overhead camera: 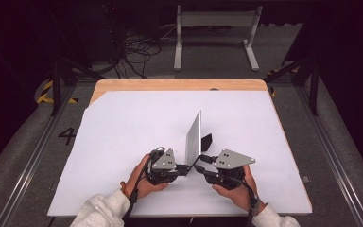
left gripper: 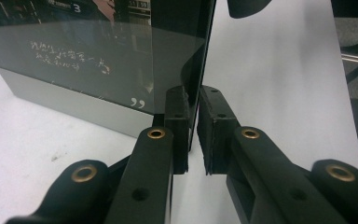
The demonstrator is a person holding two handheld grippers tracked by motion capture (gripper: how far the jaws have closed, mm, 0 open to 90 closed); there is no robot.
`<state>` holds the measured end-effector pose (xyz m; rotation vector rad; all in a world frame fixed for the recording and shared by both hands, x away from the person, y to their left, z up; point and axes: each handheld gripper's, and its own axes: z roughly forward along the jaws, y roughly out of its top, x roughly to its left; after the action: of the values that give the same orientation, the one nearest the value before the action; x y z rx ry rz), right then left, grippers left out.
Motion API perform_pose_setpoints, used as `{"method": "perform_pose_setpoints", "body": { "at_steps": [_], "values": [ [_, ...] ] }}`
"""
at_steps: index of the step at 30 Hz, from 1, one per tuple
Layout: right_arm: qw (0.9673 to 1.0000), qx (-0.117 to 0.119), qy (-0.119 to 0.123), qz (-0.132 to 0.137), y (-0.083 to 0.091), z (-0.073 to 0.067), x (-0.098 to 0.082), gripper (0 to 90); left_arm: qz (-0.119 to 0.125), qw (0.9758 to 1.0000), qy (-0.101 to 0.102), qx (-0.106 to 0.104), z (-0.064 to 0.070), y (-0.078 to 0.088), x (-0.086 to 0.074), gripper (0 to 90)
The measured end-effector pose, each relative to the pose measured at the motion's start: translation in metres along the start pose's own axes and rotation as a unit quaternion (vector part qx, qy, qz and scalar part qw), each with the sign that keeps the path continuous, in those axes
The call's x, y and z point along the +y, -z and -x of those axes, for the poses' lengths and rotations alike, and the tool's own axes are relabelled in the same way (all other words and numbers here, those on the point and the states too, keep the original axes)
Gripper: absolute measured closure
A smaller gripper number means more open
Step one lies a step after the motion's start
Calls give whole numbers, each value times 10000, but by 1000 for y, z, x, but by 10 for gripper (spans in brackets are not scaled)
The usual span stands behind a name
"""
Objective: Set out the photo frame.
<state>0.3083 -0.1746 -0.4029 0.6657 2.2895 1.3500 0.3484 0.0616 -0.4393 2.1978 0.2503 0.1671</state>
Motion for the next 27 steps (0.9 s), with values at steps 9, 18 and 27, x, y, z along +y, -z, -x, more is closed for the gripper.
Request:
{"method": "perform_pose_setpoints", "body": {
  "at_steps": [9,18,27],
  "values": [
    [9997,-105,-178,118,1,4,-1,628,145,9999,25,-22,2,-8,0,823],
    [9989,-194,-397,163,0,7,-3,597,140,9999,41,-20,3,-15,2,818],
    [9980,-324,-527,161,-2,8,-4,612,109,9999,31,-9,3,-17,3,818]
  ]
}}
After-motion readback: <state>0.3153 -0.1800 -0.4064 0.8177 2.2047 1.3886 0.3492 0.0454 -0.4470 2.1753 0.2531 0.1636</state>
